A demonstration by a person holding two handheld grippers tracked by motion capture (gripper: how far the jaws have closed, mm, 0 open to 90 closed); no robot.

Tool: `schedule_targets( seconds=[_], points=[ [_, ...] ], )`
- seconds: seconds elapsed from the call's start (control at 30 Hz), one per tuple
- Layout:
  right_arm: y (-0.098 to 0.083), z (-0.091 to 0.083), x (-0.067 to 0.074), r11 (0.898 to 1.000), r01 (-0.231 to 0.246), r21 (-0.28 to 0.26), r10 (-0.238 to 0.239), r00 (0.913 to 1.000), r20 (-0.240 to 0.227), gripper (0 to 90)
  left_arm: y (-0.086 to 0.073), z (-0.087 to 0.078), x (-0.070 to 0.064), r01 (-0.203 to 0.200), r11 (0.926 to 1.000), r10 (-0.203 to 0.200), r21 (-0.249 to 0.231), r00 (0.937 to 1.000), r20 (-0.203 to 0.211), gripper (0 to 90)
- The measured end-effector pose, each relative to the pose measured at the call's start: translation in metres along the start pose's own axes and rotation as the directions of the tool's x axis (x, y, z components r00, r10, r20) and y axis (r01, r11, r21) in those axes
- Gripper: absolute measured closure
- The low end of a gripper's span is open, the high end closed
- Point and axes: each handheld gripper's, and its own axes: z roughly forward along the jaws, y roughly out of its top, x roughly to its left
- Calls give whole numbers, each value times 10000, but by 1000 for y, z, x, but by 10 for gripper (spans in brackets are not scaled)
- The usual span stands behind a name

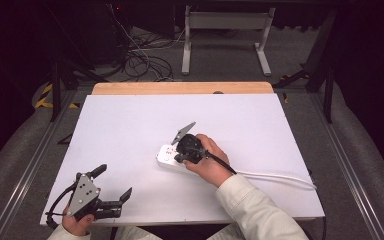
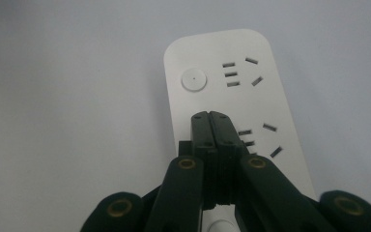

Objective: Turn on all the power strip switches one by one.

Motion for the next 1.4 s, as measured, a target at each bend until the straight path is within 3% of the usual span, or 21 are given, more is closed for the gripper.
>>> schedule_targets(
  seconds=[0.87,1.23,1.4],
  points=[
    [-2,3,-2,9994,-334,29,335,9994,-133,900,0,0,-1,-26,10000,26,-15,10000,14,13],
    [-2,4,2,9996,-249,147,247,9996,156,900,1,-1,-1,-91,10000,91,-18,10000,0,13],
    [-2,3,0,9990,-417,131,417,9991,25,900,1,-1,0,-100,9999,100,-31,10000,-7,13]
  ],
)
